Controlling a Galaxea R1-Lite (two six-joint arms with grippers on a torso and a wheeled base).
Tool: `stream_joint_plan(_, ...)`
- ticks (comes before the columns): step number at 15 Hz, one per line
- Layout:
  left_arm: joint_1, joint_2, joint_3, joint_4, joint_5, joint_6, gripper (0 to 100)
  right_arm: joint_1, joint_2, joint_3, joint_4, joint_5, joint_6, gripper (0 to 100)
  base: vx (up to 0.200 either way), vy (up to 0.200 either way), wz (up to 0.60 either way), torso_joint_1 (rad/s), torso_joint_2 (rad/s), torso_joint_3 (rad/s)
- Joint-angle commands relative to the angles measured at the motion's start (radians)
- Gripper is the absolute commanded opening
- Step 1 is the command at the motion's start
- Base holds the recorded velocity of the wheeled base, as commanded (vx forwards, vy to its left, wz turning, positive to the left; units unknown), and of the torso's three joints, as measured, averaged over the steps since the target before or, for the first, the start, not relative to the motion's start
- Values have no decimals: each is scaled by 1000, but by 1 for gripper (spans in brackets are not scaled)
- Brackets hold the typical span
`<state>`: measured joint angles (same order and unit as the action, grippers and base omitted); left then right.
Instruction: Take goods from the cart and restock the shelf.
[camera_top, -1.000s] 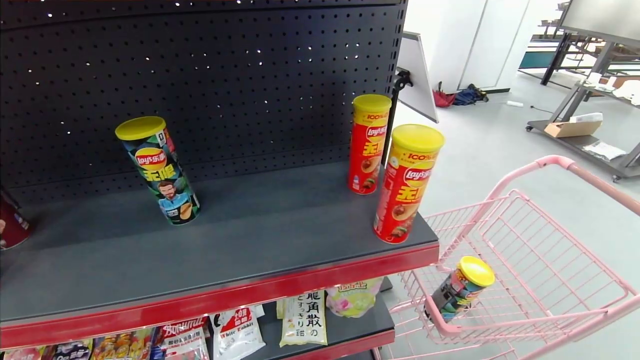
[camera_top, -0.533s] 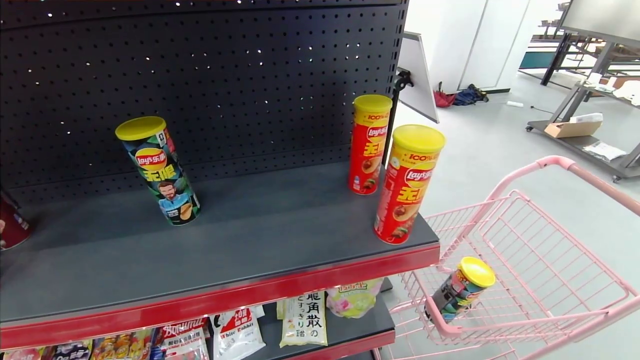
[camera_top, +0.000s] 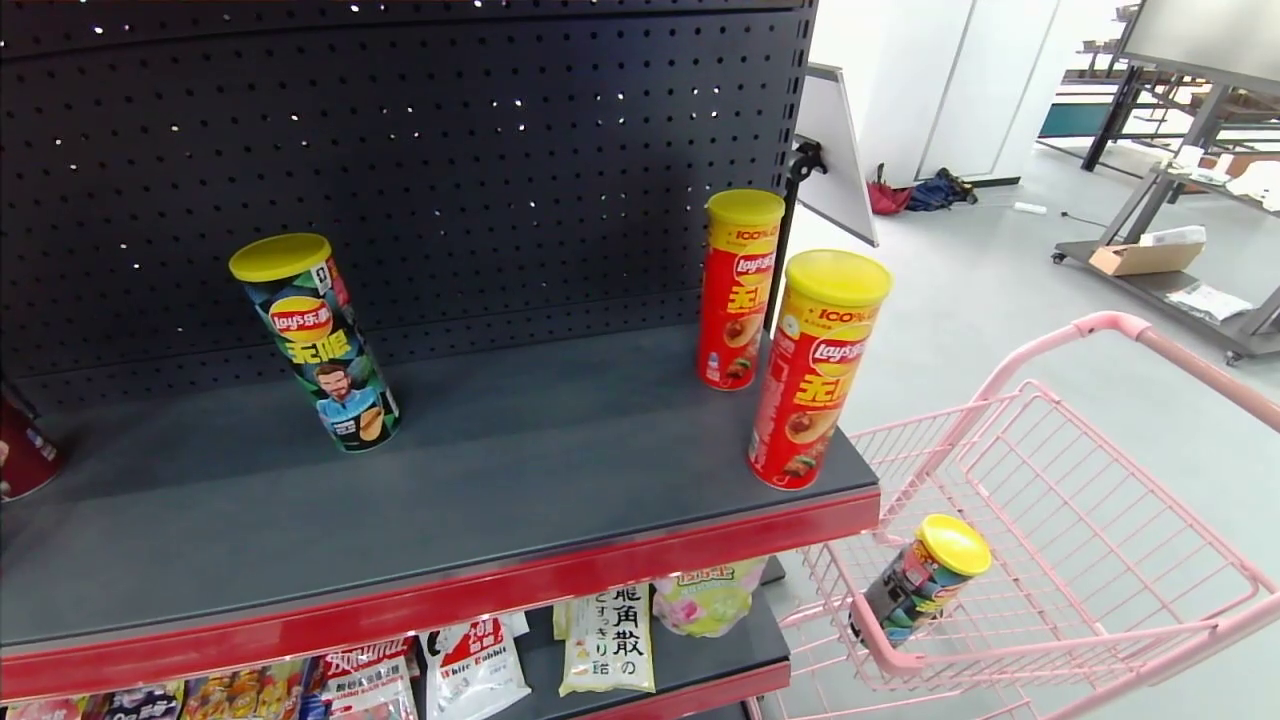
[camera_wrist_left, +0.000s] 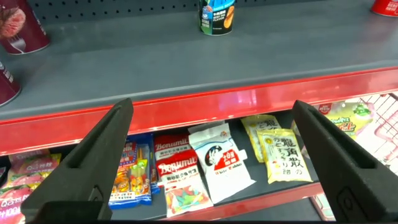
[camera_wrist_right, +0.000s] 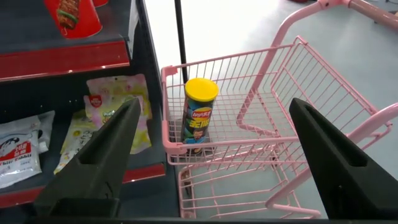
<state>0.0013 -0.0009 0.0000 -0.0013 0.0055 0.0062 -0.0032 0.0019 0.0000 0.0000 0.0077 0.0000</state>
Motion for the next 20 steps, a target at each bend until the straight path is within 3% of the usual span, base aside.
stream_joint_plan(1,0,1,0,0,1,0,100,0,0,0,0,0,0,100,0,0,0,0,0,0)
stream_joint_plan(20,0,1,0,0,1,0,100,0,0,0,0,0,0,100,0,0,0,0,0,0)
